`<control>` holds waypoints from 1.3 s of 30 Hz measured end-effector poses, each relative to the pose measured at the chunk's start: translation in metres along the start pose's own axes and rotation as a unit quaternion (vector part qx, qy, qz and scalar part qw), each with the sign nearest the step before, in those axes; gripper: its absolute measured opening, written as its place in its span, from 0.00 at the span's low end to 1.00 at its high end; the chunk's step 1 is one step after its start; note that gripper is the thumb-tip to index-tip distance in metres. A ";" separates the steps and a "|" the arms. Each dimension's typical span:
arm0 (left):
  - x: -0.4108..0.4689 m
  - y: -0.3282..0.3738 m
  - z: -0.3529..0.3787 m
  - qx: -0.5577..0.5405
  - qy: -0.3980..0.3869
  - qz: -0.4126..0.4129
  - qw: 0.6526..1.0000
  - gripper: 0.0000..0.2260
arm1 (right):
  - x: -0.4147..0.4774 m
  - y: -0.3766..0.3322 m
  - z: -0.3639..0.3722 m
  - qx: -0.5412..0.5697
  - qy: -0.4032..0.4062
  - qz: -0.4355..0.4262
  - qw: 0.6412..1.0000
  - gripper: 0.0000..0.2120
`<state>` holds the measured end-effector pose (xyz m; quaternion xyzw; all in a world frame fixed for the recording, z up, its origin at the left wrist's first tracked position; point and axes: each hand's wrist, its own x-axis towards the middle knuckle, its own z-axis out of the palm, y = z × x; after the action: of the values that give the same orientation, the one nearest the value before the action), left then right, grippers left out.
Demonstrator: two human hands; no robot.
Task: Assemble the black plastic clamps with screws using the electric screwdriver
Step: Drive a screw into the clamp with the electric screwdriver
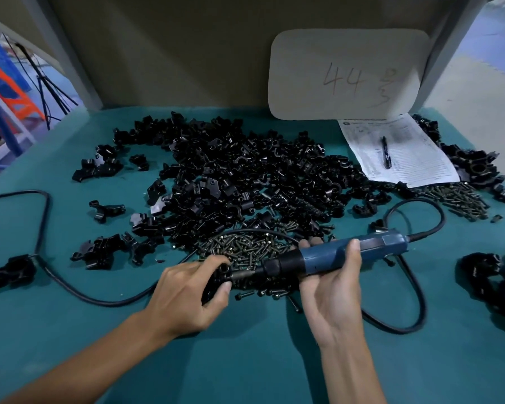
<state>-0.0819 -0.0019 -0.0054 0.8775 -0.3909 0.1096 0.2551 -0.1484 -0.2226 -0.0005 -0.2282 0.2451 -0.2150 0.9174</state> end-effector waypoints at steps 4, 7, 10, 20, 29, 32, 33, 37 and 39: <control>-0.001 -0.001 0.000 -0.002 -0.001 0.007 1.000 0.11 | 0.000 0.001 0.000 -0.005 -0.010 -0.009 1.000 0.29; -0.001 0.000 0.000 0.000 -0.006 0.011 1.000 0.12 | 0.000 0.002 0.000 -0.012 -0.010 -0.009 1.000 0.27; -0.001 0.000 -0.001 -0.002 -0.009 0.006 1.000 0.12 | 0.000 0.003 0.000 -0.011 -0.003 -0.005 1.000 0.26; 0.000 0.001 0.000 0.013 0.000 -0.024 1.000 0.13 | 0.001 0.004 0.005 -0.015 0.015 0.002 1.000 0.27; 0.000 0.001 0.003 0.017 0.012 -0.024 1.000 0.16 | -0.002 -0.002 0.007 -0.022 -0.009 0.003 1.000 0.25; 0.001 0.000 0.002 0.012 0.022 -0.031 0.999 0.18 | -0.005 -0.003 0.006 -0.035 -0.034 0.002 0.999 0.25; 0.000 0.000 0.002 0.008 0.024 -0.034 0.999 0.19 | -0.005 -0.004 0.007 -0.039 -0.040 0.001 0.998 0.24; -0.001 0.000 0.003 0.013 0.019 -0.039 0.999 0.16 | -0.007 -0.006 0.006 -0.065 -0.054 -0.002 0.996 0.32; -0.002 -0.001 0.003 0.010 0.021 -0.043 0.999 0.16 | -0.008 -0.005 0.005 -0.073 -0.055 -0.001 0.996 0.34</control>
<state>-0.0829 -0.0016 -0.0092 0.8934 -0.3465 0.1205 0.2593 -0.1534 -0.2213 0.0088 -0.3060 0.2094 -0.1843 0.9102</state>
